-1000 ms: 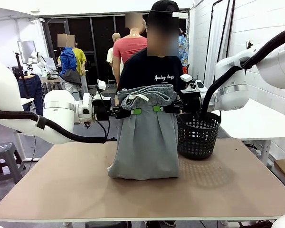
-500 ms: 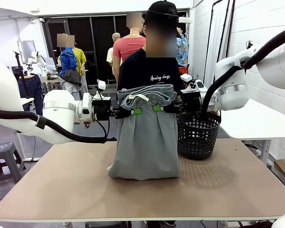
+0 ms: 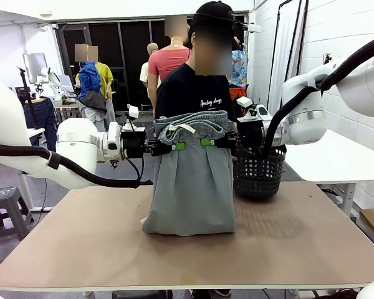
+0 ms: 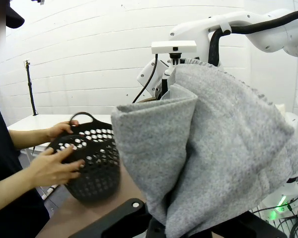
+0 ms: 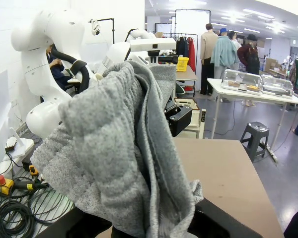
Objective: Fold the training pants.
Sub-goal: Fold the Training pants in half.
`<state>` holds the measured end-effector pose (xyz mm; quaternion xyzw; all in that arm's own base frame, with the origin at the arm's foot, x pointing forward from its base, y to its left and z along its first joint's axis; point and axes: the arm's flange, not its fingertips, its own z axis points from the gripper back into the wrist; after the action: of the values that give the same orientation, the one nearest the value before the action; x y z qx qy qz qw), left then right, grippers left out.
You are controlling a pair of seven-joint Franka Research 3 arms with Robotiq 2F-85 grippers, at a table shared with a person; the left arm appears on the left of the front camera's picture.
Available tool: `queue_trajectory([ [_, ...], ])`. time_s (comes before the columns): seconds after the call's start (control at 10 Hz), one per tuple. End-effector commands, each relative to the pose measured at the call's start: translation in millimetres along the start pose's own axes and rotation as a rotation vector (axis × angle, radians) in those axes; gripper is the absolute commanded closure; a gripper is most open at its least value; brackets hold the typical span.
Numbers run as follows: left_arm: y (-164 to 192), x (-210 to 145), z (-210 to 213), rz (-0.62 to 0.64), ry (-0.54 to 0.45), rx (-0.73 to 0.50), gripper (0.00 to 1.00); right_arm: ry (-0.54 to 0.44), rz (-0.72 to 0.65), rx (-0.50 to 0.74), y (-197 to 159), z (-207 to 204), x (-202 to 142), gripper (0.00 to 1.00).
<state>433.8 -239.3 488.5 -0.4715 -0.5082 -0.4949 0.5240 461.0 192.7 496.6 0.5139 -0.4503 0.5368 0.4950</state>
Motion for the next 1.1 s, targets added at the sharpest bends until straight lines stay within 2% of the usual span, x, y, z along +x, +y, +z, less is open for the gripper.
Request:
queue_trajectory([
  [0.0, 6, 2, -1, 0.003, 0.003, -0.008, 1.0, -0.003, 0.003, 0.008, -6, -1, 4, 1.0],
  [0.4, 36, 30, -1, -0.031, 0.019, -0.011, 1.0, -0.006, -0.005, 0.023, -42, 0, 34, 1.0],
  [1.0, 121, 85, -1, -0.074, 0.05, 0.082, 1.0, 0.034, 0.062, -0.004, -126, 1, 106, 1.0],
])
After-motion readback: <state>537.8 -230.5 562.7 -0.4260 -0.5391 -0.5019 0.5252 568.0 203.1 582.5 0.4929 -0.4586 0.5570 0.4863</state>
